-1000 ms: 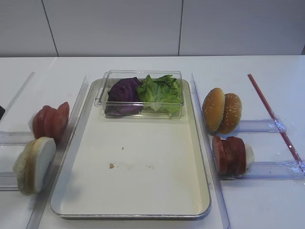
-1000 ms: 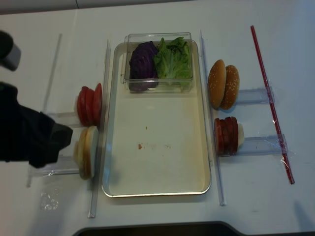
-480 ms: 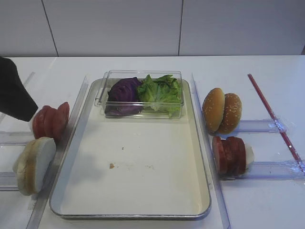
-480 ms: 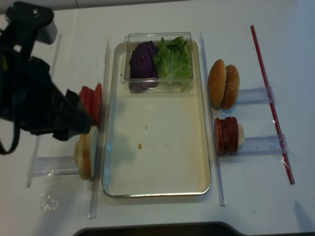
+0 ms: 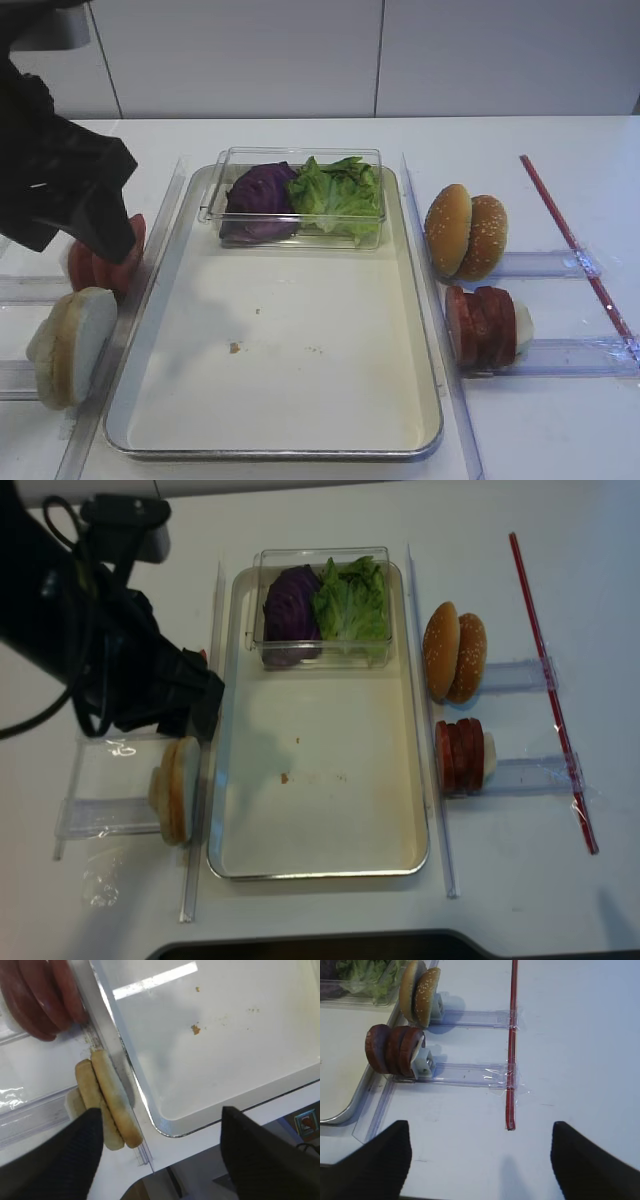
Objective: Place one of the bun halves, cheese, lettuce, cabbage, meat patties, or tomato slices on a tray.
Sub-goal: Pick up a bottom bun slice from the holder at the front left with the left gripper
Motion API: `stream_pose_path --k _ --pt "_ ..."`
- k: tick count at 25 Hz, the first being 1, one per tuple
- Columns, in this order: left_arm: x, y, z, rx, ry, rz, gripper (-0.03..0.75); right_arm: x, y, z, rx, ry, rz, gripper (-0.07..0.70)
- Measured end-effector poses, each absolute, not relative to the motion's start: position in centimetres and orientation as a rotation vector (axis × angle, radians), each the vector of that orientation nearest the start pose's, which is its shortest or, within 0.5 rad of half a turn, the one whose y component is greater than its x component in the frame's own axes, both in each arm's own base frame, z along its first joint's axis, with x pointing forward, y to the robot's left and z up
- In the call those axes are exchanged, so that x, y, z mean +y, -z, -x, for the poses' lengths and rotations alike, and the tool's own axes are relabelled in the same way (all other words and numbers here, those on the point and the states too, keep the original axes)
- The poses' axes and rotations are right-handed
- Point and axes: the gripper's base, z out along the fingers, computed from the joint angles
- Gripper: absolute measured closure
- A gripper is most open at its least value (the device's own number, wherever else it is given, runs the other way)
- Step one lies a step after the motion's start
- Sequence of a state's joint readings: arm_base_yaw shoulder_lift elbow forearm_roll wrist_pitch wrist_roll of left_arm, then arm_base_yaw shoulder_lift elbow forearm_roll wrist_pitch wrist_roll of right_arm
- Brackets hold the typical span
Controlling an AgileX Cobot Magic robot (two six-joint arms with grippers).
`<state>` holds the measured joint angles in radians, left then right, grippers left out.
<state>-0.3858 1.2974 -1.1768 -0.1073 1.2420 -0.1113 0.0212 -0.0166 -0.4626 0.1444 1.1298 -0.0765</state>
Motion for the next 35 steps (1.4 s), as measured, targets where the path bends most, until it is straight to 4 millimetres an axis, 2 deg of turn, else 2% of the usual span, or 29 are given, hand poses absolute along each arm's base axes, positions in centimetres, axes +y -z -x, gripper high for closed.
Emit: stream_pose_path --k 12,18,23,27,35 --pt "-10.3 -31.8 -23.0 2.892 0.248 -0.313 0.222 1.2 -26.2 0.7 2.125 -0.143 0.115 0.631" --pt "-10.4 -29.8 -23.4 2.944 0.227 -0.282 0.223 1.2 -26.2 0.7 2.125 -0.143 0.115 0.631" --pt "-10.5 -29.8 -23.7 2.909 0.234 -0.269 0.223 1.2 -26.2 0.7 2.125 -0.143 0.115 0.631" --pt "-10.3 -29.6 -23.7 2.905 0.205 -0.275 0.223 1.2 -26.2 0.7 2.125 -0.144 0.113 0.631" --pt "-10.2 -27.9 -23.4 2.931 0.193 -0.272 0.223 1.2 -26.2 0.7 2.125 -0.144 0.113 0.631"
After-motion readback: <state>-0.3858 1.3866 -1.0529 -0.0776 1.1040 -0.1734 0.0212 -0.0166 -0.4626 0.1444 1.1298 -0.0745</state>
